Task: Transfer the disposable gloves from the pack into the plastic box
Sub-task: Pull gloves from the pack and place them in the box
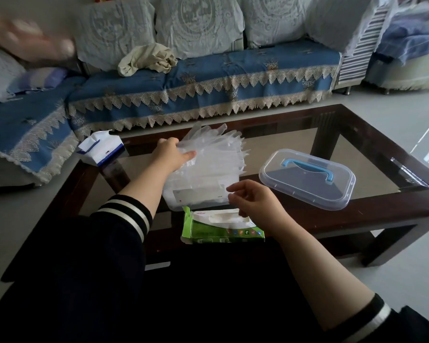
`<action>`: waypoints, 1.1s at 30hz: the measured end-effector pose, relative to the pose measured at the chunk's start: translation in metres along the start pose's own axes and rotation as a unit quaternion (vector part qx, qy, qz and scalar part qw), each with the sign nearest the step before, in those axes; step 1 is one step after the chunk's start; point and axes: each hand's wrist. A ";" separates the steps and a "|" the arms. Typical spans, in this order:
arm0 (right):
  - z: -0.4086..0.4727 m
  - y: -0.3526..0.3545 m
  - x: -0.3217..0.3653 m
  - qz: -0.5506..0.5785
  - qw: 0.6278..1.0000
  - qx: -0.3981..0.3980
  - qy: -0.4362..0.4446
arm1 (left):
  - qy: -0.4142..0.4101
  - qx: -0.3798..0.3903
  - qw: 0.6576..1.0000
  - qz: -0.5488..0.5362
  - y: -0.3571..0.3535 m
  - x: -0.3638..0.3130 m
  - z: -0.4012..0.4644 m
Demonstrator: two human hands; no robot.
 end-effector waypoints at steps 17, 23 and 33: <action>0.018 -0.026 -0.020 -0.473 0.855 0.197 0.081 | -0.309 0.050 0.950 0.015 -0.026 0.014 -0.143; 0.011 -0.038 -0.029 -0.512 0.837 0.173 0.087 | -0.225 0.210 0.944 0.122 -0.040 0.020 -0.142; 0.020 -0.036 -0.033 -0.318 0.944 0.085 -0.026 | -0.168 0.203 0.963 0.049 -0.053 0.028 -0.137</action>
Point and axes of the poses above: each hand's wrist, its own z-axis towards the middle knuckle, its own y-axis out of the back of the hand, x = y × z, and after that the axes turned 9 degrees about -x, right-handed
